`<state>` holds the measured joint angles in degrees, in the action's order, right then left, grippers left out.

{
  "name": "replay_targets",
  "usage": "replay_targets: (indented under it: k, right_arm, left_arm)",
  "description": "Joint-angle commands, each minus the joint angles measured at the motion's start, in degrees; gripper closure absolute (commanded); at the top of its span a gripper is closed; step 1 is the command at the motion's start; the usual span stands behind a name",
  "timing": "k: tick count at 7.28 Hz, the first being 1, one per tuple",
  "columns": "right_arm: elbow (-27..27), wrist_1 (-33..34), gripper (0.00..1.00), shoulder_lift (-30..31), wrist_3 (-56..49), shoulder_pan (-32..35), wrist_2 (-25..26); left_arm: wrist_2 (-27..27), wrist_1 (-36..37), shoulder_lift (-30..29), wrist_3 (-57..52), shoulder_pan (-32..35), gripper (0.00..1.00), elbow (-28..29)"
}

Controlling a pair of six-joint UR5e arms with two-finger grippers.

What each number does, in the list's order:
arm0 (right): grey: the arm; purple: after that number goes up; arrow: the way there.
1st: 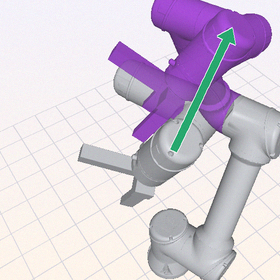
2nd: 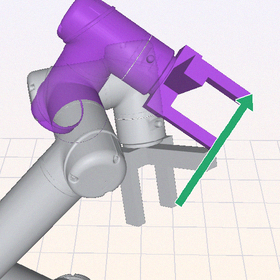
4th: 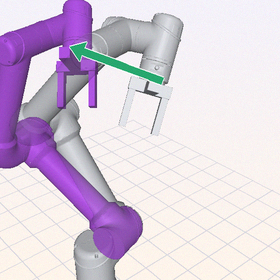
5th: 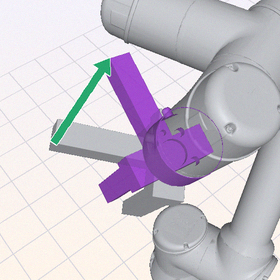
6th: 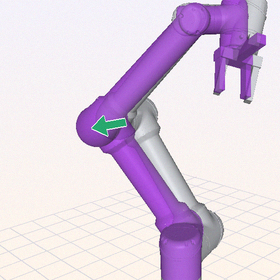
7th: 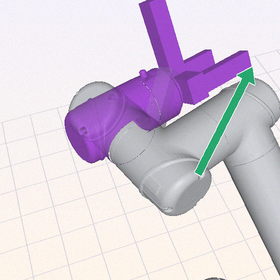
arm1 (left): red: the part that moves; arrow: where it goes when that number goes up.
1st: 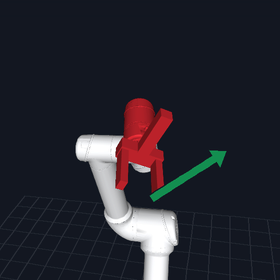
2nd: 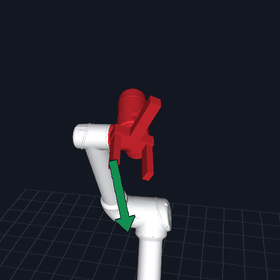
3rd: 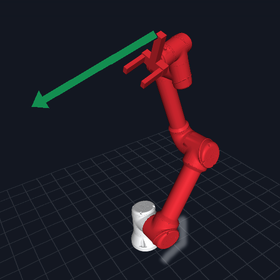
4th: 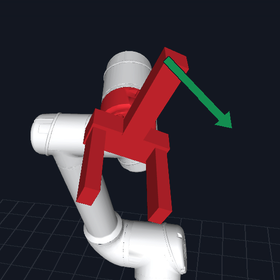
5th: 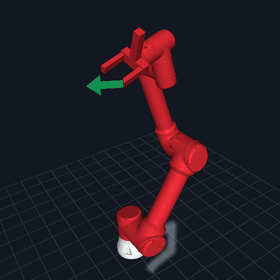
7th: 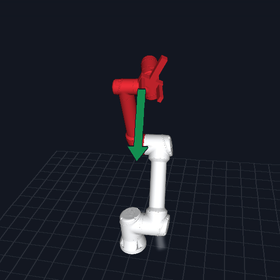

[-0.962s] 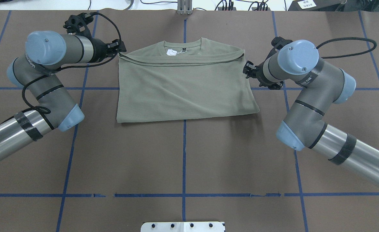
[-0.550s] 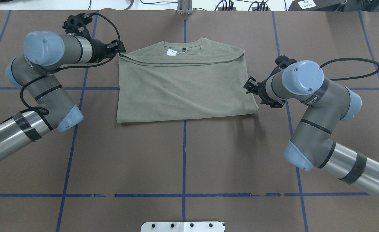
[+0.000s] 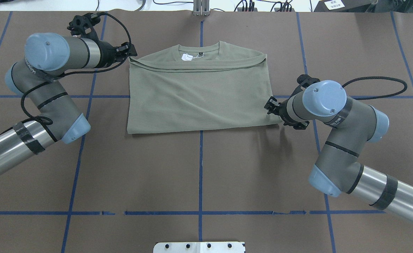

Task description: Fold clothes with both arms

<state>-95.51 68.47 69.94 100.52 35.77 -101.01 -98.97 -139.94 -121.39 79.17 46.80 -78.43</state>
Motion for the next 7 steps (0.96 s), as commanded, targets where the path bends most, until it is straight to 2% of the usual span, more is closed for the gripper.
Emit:
replay_targets:
  k: [1, 2, 3, 4, 7]
  right_arm:
    - [0.1, 0.0, 0.27, 0.3, 0.1, -0.3, 0.0]
    - [0.1, 0.0, 0.44, 0.3, 0.2, -0.3, 0.0]
    - [0.1, 0.0, 0.85, 0.3, 0.2, -0.3, 0.0]
    - [0.1, 0.0, 1.00, 0.3, 0.1, -0.3, 0.0]
    - [-1.0, 0.0, 1.00, 0.6, 0.3, -0.3, -0.4]
  left_arm:
    - [0.0, 0.0, -0.1, 0.0, 0.0, 0.38, -0.1]
    - [0.0, 0.1, -0.1, 0.0, 0.1, 0.38, -0.1]
    - [0.0, 0.1, -0.1, 0.0, 0.1, 0.38, -0.1]
    - [0.0, 0.1, -0.1, 0.0, 0.1, 0.38, -0.1]
    - [0.0, 0.1, -0.3, 0.0, 0.1, 0.38, -0.1]
